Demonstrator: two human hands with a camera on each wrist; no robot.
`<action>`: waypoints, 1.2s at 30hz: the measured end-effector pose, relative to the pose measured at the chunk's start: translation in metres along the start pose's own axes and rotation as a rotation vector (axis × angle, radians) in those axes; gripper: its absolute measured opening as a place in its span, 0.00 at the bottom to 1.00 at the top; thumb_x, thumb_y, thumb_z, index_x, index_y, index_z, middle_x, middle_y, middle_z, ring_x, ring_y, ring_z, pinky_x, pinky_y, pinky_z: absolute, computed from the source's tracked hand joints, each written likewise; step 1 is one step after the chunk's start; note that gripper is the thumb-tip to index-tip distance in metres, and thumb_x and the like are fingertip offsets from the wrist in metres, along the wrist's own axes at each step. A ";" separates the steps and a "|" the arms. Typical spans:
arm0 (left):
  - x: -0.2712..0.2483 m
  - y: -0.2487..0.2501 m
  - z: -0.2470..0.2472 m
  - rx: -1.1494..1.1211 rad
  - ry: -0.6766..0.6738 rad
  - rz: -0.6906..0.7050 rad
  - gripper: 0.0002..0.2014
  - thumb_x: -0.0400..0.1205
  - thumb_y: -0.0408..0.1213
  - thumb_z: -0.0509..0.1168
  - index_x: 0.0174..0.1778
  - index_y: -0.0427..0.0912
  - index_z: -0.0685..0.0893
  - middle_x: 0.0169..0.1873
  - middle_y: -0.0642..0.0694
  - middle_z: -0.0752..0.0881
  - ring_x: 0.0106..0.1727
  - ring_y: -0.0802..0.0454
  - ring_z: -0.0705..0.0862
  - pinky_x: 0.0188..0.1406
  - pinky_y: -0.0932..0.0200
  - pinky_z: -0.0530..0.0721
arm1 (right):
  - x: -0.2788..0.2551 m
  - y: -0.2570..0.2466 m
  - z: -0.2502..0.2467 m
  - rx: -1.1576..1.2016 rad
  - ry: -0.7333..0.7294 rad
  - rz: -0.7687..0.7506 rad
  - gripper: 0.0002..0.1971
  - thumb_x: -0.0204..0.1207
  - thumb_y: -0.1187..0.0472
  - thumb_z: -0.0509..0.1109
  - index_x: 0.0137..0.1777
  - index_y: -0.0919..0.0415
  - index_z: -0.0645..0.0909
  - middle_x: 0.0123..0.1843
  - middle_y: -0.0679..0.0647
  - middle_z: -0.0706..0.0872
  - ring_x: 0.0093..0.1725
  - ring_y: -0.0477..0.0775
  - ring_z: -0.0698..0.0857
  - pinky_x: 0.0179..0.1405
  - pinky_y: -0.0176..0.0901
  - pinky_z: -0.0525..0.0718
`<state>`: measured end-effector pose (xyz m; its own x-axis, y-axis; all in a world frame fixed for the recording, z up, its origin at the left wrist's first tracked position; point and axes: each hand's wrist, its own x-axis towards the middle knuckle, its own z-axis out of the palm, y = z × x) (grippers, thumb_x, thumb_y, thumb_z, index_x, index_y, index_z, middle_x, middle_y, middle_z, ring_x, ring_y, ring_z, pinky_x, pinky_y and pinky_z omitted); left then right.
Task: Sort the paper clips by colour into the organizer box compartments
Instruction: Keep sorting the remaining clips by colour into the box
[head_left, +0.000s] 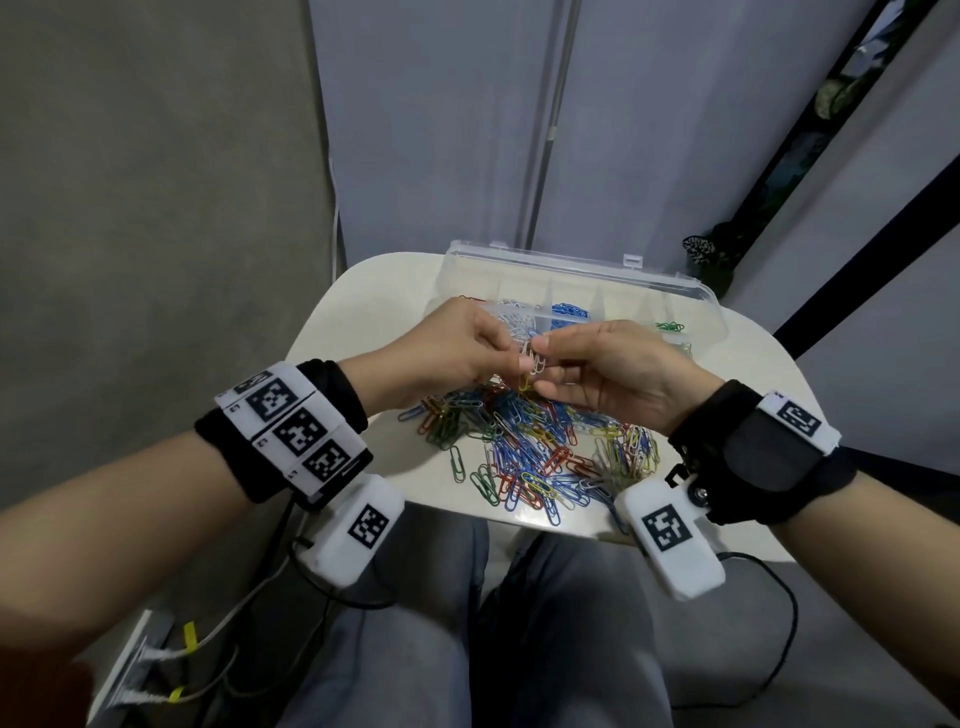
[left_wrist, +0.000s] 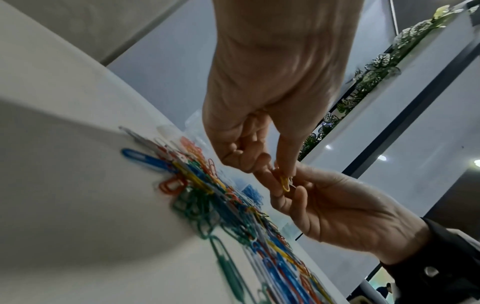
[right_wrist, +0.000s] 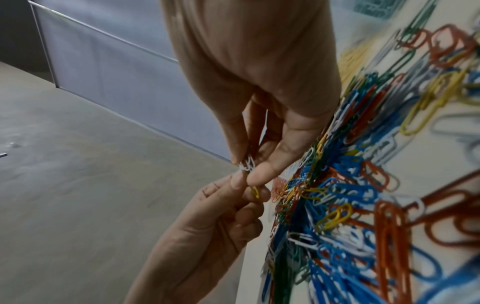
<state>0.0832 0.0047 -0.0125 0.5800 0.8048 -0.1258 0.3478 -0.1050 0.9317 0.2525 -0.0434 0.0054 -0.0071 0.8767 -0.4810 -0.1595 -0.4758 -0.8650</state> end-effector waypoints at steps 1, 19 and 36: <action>0.000 -0.001 0.000 -0.008 0.004 -0.007 0.07 0.76 0.32 0.75 0.32 0.40 0.87 0.19 0.54 0.83 0.19 0.66 0.73 0.20 0.73 0.70 | 0.000 0.001 0.001 0.007 -0.004 -0.001 0.03 0.76 0.71 0.70 0.45 0.73 0.84 0.38 0.64 0.83 0.31 0.51 0.81 0.30 0.39 0.89; -0.002 -0.007 -0.006 0.025 0.052 -0.010 0.05 0.73 0.27 0.76 0.41 0.29 0.88 0.31 0.43 0.86 0.30 0.56 0.80 0.26 0.69 0.76 | -0.002 0.006 0.003 -0.129 0.030 0.018 0.01 0.73 0.70 0.74 0.42 0.69 0.85 0.35 0.59 0.86 0.30 0.51 0.82 0.32 0.47 0.91; -0.003 0.000 -0.006 0.041 0.018 0.018 0.04 0.75 0.39 0.76 0.38 0.42 0.91 0.30 0.47 0.87 0.31 0.62 0.77 0.24 0.73 0.71 | 0.000 0.007 0.003 -0.293 -0.005 -0.031 0.06 0.69 0.70 0.77 0.39 0.73 0.83 0.29 0.58 0.79 0.27 0.49 0.79 0.26 0.39 0.87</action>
<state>0.0773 0.0062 -0.0101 0.5732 0.8130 -0.1025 0.3677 -0.1434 0.9188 0.2482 -0.0462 -0.0007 -0.0112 0.8913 -0.4532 0.1317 -0.4480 -0.8843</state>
